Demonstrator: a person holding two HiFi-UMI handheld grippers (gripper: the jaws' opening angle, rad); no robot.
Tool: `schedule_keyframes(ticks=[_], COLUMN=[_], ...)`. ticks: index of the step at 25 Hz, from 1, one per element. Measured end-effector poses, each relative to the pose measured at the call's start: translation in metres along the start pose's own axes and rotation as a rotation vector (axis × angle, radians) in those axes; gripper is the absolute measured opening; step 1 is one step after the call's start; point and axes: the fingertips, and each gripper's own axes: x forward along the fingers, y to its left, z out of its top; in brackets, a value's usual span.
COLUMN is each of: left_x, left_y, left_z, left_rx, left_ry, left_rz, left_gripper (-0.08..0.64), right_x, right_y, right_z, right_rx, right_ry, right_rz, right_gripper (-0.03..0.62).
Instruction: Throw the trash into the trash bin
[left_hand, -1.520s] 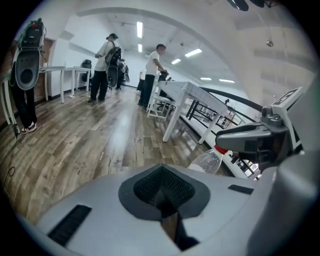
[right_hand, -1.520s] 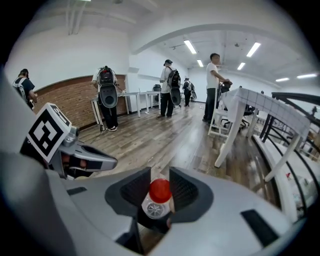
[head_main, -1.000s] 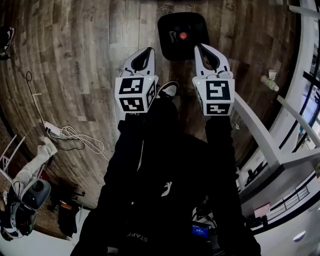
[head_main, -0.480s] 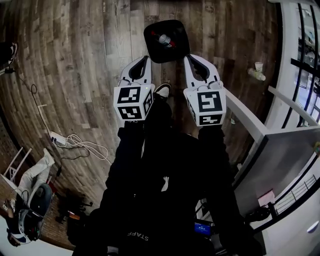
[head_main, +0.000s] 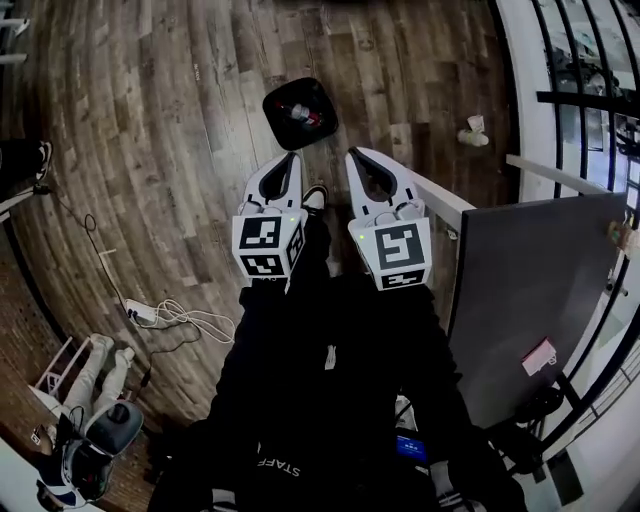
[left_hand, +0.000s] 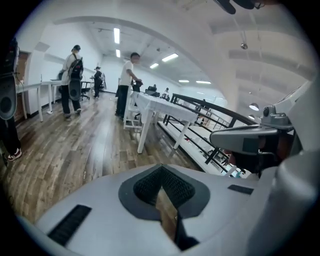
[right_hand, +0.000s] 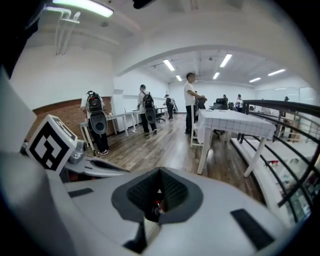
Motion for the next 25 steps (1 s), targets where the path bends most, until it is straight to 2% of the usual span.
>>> schedule_keyframes(ticks=[7,14,20,25], left_x=[-0.040,-0.076,-0.110,-0.140], left_y=[-0.108,-0.204,-0.303,-0.401], left_z=[0.062,0.111,0.126,0.119], left_rx=[0.101,0.221,0.336,0.424], left_ry=[-0.030,-0.053,-0.065,-0.064], left_rz=[-0.123,-0.274,-0.408,-0.574], left_gripper=[0.000,0.000,0.000,0.000], right_x=[-0.102,-0.211,-0.317,-0.409], right_y=[-0.020,-0.052,-0.080,-0.101], right_z=[0.049,0.080,0.081,0.067], right_rx=[0.076,0.128,0.201,0.277], right_ry=[-0.051,-0.107,-0.160,-0.200], right_rz=[-0.083,-0.246,-0.408,-0.574], right_gripper=[0.015,0.015,0.015,0.015])
